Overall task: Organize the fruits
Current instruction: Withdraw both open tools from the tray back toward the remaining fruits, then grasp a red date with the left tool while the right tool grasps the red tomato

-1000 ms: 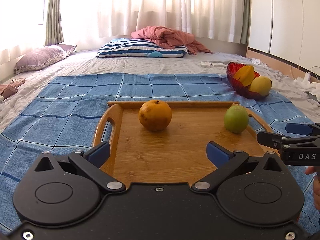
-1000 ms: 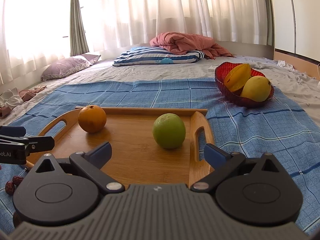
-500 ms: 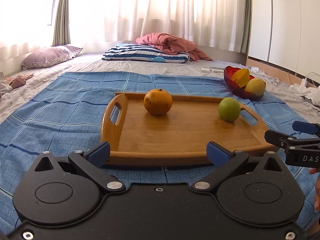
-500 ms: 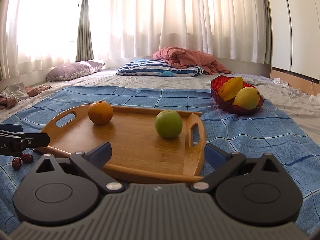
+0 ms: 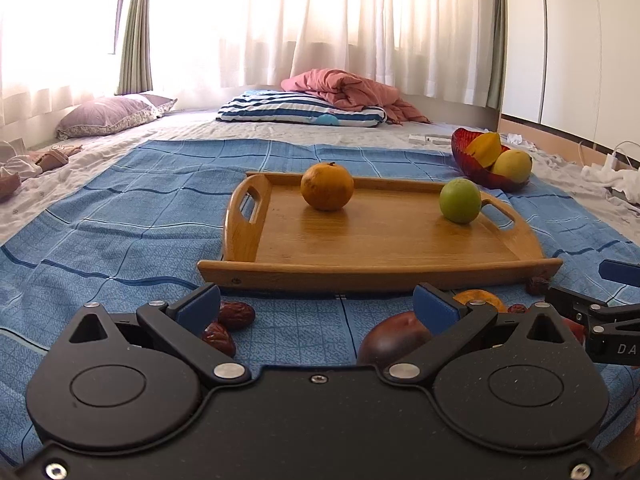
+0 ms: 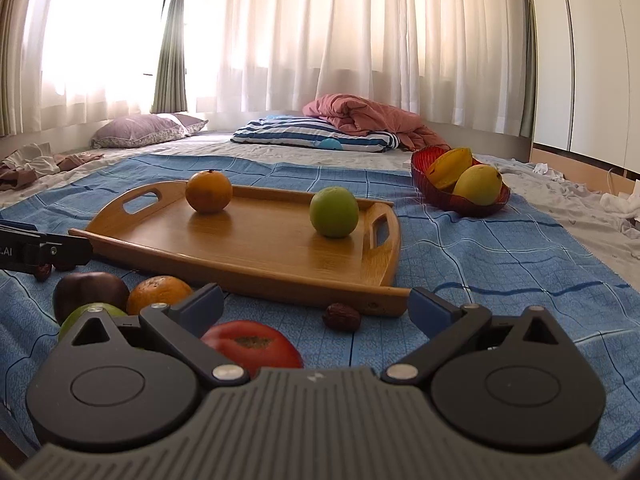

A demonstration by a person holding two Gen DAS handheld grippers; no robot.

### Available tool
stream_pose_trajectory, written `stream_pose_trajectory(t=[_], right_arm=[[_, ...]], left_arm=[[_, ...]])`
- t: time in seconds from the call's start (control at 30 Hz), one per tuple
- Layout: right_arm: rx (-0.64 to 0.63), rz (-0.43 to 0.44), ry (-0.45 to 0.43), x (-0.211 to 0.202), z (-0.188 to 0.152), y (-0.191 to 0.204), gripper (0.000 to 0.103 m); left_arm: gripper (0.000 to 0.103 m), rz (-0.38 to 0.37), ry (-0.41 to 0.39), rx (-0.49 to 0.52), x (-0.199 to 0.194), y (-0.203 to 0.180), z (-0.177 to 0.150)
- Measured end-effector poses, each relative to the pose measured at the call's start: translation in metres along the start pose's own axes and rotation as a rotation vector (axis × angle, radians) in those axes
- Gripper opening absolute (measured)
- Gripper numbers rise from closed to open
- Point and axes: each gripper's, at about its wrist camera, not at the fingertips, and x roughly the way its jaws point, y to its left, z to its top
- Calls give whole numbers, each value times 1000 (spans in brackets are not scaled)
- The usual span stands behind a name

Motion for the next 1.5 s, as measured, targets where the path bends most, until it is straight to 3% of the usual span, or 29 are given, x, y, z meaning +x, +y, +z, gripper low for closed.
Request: stream_pose_trajectory(t=[0.33,0.43,0.53,0.7,1.0,1.2,1.5], right_arm=[[6,20,-9,-8,-13,2,103],[17,33,-15,-9,-17,2,103],[12,37,-19,-10,-19,5,103],[-13,57,10,-8,-26,11,103],[-49,59,53,0,-36,21,103],[-38,84,71,3,-35,22,102],[-58,132,67,0,-34,27,80]], left_arm=[[103,102,39,-7,3,24,-10],[98,150,56,2,5,28,-15],[87,147,76,-15,7,34,-17],[58,143,98,-59,12,41,-19],[27,153,119,-31,23,37,-21],[20,162,116,-38,24,40,-21],[20,164,70,-2,14,34,-18]])
